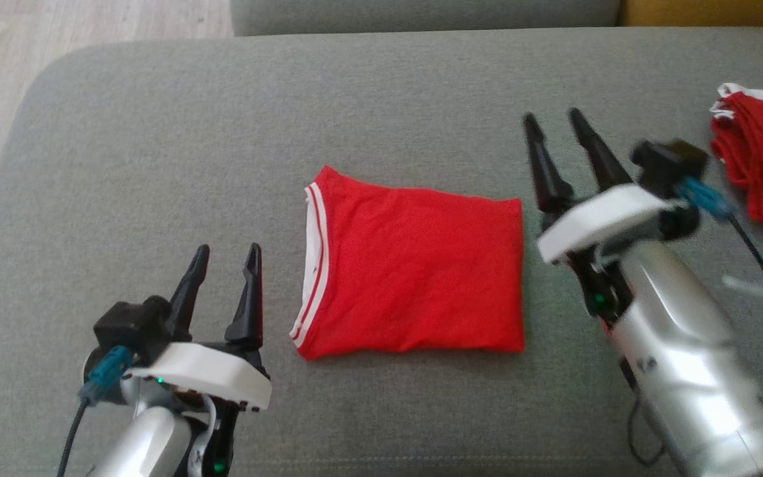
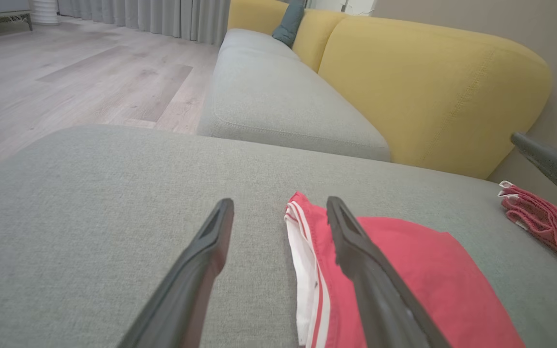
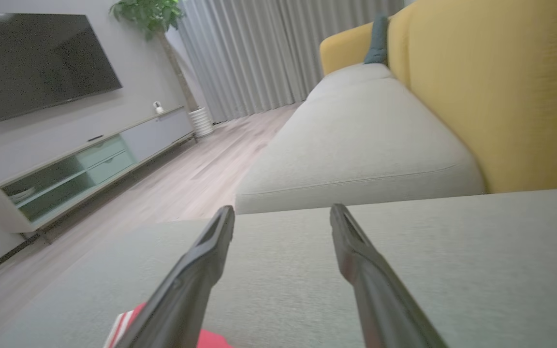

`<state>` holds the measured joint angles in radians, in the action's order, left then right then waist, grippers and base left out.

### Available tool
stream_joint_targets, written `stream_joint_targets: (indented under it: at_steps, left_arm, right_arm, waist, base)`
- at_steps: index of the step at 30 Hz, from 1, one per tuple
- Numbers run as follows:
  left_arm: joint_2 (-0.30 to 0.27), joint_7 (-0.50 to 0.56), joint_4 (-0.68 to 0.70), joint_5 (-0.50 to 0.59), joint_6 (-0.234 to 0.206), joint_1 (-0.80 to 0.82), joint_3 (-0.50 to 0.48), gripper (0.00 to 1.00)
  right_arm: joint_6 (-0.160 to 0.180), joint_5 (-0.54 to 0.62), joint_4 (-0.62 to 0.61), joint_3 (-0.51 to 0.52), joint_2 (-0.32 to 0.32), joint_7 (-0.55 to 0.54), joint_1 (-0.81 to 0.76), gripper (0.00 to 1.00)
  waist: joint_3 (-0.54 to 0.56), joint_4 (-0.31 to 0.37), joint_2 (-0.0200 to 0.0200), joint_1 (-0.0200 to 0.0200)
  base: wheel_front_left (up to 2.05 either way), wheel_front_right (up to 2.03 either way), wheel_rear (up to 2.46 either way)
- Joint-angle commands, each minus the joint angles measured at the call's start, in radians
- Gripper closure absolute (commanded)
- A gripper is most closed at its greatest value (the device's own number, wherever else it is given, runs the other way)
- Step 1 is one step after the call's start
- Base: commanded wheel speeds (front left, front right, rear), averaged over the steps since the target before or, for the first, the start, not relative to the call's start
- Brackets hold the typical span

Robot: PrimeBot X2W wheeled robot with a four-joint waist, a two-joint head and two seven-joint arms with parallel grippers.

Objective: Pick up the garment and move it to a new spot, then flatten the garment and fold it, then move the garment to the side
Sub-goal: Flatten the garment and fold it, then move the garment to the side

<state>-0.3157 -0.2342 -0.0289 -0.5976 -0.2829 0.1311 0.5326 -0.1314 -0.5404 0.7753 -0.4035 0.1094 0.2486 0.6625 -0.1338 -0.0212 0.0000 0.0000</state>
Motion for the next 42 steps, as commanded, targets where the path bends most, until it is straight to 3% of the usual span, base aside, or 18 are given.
stream_joint_targets:
  at_steps: [1, 5, 9, 19, 27, 42]
  left_arm:
    - [-0.014, -0.012, 0.024, 0.009, -0.007, 0.043, -0.047, 0.0]
    - [-0.001, -0.021, 0.006, 0.02, -0.013, 0.028, -0.066, 0.0]
    - [0.013, -0.026, -0.008, 0.027, -0.01, -0.011, -0.087, 0.0]
    - [0.05, -0.027, 0.002, 0.087, 0.006, -0.126, -0.14, 0.0]
    - [0.061, -0.027, -0.004, 0.128, 0.024, -0.169, -0.163, 0.0]
    - [0.08, -0.027, -0.017, 0.154, 0.059, -0.197, -0.189, 0.0]
  right_arm:
    - [0.001, 0.039, -0.059, 0.028, -0.017, 0.012, -0.029, 0.0]
    - [0.001, 0.201, -0.208, 0.182, -0.038, 0.013, -0.186, 0.0]
    - [0.001, 0.292, -0.343, 0.266, -0.055, 0.013, -0.334, 0.0]
    - [0.001, 0.321, -0.59, 0.327, -0.059, -0.032, -0.601, 0.0]
    - [0.001, 0.326, -0.663, 0.33, -0.059, -0.065, -0.691, 0.0]
    - [0.001, 0.327, -0.693, 0.332, -0.059, -0.091, -0.715, 0.0]
  waist:
    - [0.005, 0.007, 0.0, 0.0]
    - [0.02, 0.019, 0.0, 0.0]
    - [0.04, 0.023, 0.0, 0.0]
    - [0.099, 0.017, 0.0, 0.0]
    - [0.134, 0.025, 0.0, 0.0]
    - [0.15, 0.015, 0.0, 0.0]
  base:
    - [0.0, 0.0, 0.0]
    - [0.0, 0.0, 0.0]
    - [0.0, 0.0, 0.0]
    - [0.0, 0.0, 0.0]
    - [0.0, 0.0, 0.0]
    - [0.0, 0.0, 0.0]
